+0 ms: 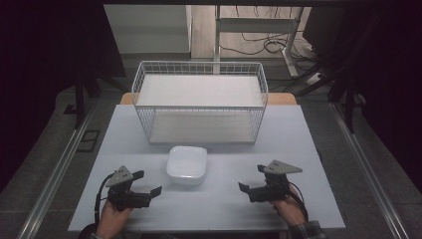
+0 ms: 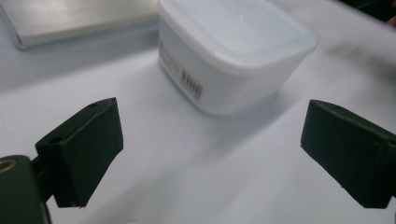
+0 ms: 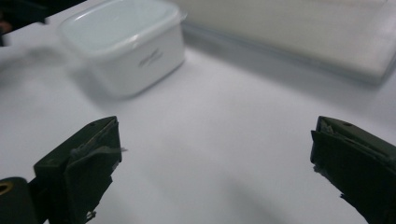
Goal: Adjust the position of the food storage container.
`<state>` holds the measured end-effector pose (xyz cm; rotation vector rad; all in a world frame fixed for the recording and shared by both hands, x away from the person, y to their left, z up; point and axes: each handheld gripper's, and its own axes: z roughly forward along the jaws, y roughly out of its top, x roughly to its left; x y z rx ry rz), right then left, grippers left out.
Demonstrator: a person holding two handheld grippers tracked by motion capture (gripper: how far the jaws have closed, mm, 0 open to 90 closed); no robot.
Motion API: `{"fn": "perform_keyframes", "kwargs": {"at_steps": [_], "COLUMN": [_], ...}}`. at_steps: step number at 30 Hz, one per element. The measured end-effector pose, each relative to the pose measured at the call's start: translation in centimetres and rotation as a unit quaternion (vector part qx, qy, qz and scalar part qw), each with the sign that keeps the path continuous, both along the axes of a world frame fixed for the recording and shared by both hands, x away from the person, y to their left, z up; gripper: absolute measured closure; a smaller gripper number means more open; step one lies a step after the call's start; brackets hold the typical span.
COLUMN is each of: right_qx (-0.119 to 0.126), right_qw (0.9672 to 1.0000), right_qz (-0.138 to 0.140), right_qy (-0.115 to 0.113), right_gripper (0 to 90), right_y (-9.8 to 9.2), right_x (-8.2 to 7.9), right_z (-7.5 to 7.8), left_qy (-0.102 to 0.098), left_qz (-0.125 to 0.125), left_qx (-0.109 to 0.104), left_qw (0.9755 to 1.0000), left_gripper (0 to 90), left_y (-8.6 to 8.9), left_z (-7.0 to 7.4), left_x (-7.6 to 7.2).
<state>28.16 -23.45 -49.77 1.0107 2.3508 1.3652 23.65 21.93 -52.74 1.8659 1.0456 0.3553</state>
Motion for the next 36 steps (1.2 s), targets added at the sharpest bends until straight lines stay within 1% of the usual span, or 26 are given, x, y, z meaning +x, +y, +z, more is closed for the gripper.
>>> {"fn": "perform_keyframes", "kwargs": {"at_steps": [1,2,3,4,5,6,7,8,10,11,12,15,19,21,24,26,29,32,36], "right_qx": [0.005,0.004,0.001,-0.001,0.002,0.005,0.005,0.003,-0.011,-0.017,-0.02,-0.032,-0.03,-0.033,-0.053,-0.061,-0.066,-0.067,-0.073], "right_qw": [1.0,0.9999,0.9998,0.9998,0.9996,0.9995,0.9995,0.9996,0.9995,0.9995,0.9995,0.9992,0.9994,0.9993,0.9985,0.998,0.9976,0.9975,0.9971], "right_qz": [-0.002,-0.007,-0.013,-0.02,-0.027,-0.032,-0.031,-0.028,-0.028,-0.026,-0.025,-0.022,-0.02,-0.019,-0.017,-0.019,-0.019,-0.02,-0.02], "right_qy": [0.008,0.015,0.015,0.008,0.006,0.007,0.005,0.001,-0.002,0.003,0.009,0.011,0.002,-0.001,-0.003,0.0,0.002,0.009,0.009], "right_gripper": [0.6,0.9,0.9,0.9,0.9,0.9,0.8,0.7,0.6,0.3,0.1,0.0,0.0,0.0,0.0,0.0,0.0,0.0,0.3], "right_y": [-0.6,-1.0,-1.2,-1.3,-1.3,-1.2,-1.1,-1.1,-0.9,-0.8,-0.8,-0.6,-0.6,-0.5,-0.4,-0.2,0.0,0.3,0.6], "right_x": [-0.3,-0.3,-0.2,-0.1,0.0,0.1,0.1,0.1,0.1,0.1,0.1,0.1,0.0,-0.1,0.0,0.0,0.1,0.3,0.6], "right_z": [-0.2,-0.4,-0.6,-0.6,-0.6,-0.5,-0.5,-0.5,-0.7,-0.8,-0.9,-1.1,-0.8,-0.7,-0.8,-0.8,-0.8,-0.7,-0.4], "left_qy": [-0.005,-0.01,-0.014,-0.013,-0.011,-0.004,0.007,0.014,0.024,0.024,0.028,0.031,0.033,0.034,0.033,0.032,0.026,0.021,0.019], "left_qz": [0.006,0.011,0.015,0.018,0.019,0.02,0.02,0.019,0.015,0.015,0.01,0.006,0.006,0.007,0.007,0.005,0.001,0.004,0.005], "left_qx": [0.007,0.01,0.01,0.006,0.0,-0.002,-0.003,-0.004,-0.007,-0.007,-0.005,-0.002,0.002,0.001,0.003,0.002,-0.001,0.006,0.009], "left_qw": [0.9999,0.9998,0.9997,0.9997,0.9997,0.9998,0.9998,0.9997,0.9996,0.9996,0.9995,0.9995,0.9994,0.9994,0.9994,0.9995,0.9997,0.9997,0.9998], "left_gripper": [5.8,5.7,5.6,5.5,5.5,5.6,6.6,7.6,7.7,7.7,7.9,8.8,8.9,7.9,5.7,5.2,3.9,4.9,7.3], "left_y": [-0.1,0.0,0.1,0.3,0.4,0.6,0.7,0.7,0.8,0.8,0.7,0.7,0.7,0.7,0.7,0.8,0.9,0.8,0.5], "left_z": [-0.1,-0.2,-0.3,-0.3,-0.3,-0.2,-0.2,-0.2,-0.2,-0.2,-0.2,-0.2,-0.1,-0.1,-0.1,0.0,0.1,0.2,0.2], "left_x": [0.2,0.3,0.3,0.4,0.4,0.4,0.5,0.6,0.7,0.7,0.7,0.7,0.8,0.8,0.9,0.9,0.9,1.0,1.3]}}
